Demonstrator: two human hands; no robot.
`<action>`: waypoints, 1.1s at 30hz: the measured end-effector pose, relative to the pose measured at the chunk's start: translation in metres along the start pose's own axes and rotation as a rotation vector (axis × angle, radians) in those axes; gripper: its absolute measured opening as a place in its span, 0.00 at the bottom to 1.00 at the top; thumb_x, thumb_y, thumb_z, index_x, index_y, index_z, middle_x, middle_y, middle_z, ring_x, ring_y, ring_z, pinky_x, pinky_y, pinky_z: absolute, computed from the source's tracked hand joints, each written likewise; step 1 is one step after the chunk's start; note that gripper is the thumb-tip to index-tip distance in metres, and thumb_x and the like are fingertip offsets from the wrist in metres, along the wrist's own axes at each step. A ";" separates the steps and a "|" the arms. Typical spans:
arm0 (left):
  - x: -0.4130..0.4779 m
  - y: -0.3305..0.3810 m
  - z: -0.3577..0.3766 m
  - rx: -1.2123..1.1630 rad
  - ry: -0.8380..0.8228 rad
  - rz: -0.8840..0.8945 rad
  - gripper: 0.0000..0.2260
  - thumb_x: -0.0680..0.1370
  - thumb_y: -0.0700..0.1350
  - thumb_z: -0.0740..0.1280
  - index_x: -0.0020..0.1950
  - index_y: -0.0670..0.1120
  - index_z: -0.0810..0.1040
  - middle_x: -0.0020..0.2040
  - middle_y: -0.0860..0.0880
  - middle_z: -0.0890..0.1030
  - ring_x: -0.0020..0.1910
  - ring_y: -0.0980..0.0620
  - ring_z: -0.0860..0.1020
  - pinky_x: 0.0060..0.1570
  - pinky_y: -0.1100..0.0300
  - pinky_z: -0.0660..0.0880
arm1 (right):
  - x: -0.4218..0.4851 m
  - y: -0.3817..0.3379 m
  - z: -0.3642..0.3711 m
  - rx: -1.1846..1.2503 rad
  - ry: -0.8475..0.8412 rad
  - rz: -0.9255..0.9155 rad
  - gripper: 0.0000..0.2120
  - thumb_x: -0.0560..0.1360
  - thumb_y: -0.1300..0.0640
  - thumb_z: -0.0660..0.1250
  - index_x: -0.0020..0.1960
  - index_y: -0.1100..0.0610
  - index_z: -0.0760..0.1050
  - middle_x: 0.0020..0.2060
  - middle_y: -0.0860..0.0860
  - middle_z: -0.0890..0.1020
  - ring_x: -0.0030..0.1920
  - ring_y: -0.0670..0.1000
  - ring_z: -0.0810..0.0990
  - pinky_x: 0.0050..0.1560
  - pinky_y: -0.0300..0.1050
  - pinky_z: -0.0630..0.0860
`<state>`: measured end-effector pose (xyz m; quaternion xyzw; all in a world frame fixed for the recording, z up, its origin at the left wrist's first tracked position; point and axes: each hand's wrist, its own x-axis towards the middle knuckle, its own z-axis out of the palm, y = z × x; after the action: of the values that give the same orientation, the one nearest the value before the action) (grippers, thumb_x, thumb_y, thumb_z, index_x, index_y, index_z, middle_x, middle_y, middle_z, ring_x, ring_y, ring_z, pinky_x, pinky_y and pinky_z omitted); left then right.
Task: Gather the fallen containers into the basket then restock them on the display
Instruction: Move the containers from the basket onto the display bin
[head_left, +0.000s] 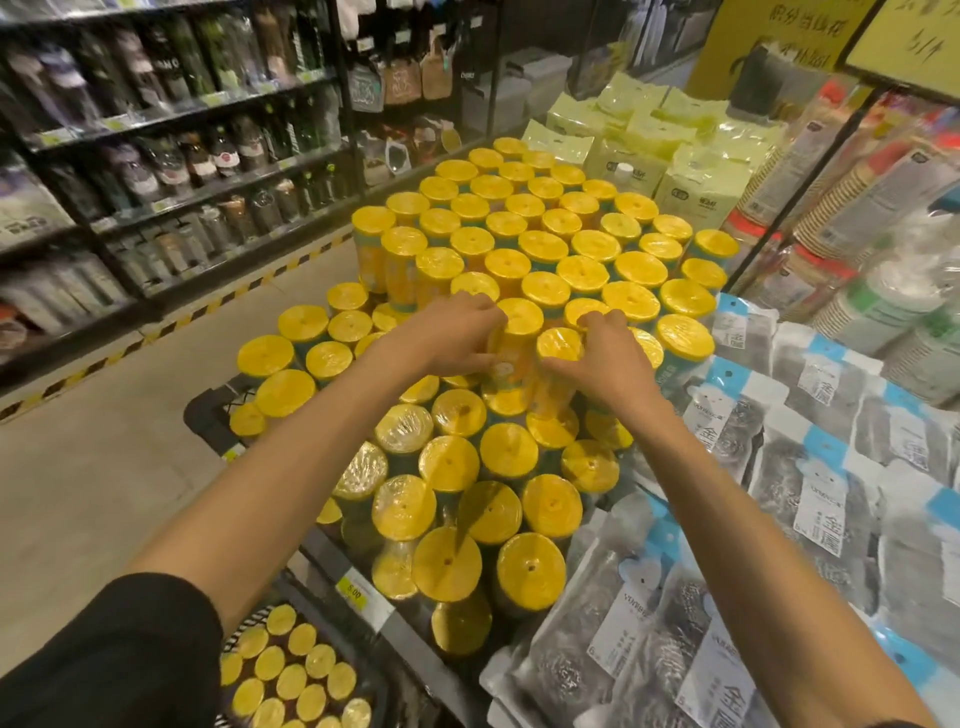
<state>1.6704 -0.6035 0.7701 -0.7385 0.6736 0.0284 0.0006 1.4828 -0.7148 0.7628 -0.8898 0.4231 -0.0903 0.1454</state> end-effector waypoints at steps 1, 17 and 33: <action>-0.008 -0.001 -0.002 0.012 -0.002 -0.017 0.26 0.78 0.57 0.66 0.72 0.47 0.69 0.68 0.45 0.72 0.65 0.43 0.71 0.59 0.46 0.71 | -0.001 -0.002 -0.002 -0.011 0.004 0.001 0.33 0.70 0.41 0.73 0.66 0.59 0.69 0.63 0.58 0.71 0.60 0.61 0.74 0.49 0.54 0.74; -0.216 -0.010 0.017 0.097 0.046 -0.438 0.19 0.79 0.53 0.63 0.66 0.46 0.72 0.61 0.43 0.75 0.61 0.40 0.72 0.54 0.46 0.70 | -0.086 -0.117 0.012 -0.474 -0.188 -0.402 0.29 0.76 0.43 0.67 0.71 0.58 0.67 0.67 0.61 0.69 0.67 0.63 0.67 0.62 0.57 0.71; -0.454 0.011 0.104 -0.010 -0.098 -0.598 0.20 0.78 0.53 0.62 0.67 0.46 0.72 0.64 0.43 0.75 0.64 0.41 0.71 0.59 0.45 0.70 | -0.267 -0.199 0.124 -0.472 -0.422 -0.488 0.28 0.77 0.42 0.66 0.69 0.58 0.68 0.66 0.61 0.67 0.66 0.64 0.67 0.58 0.58 0.71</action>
<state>1.6137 -0.1488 0.6865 -0.9019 0.4253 0.0659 0.0377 1.4957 -0.3642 0.7023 -0.9721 0.1694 0.1623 -0.0051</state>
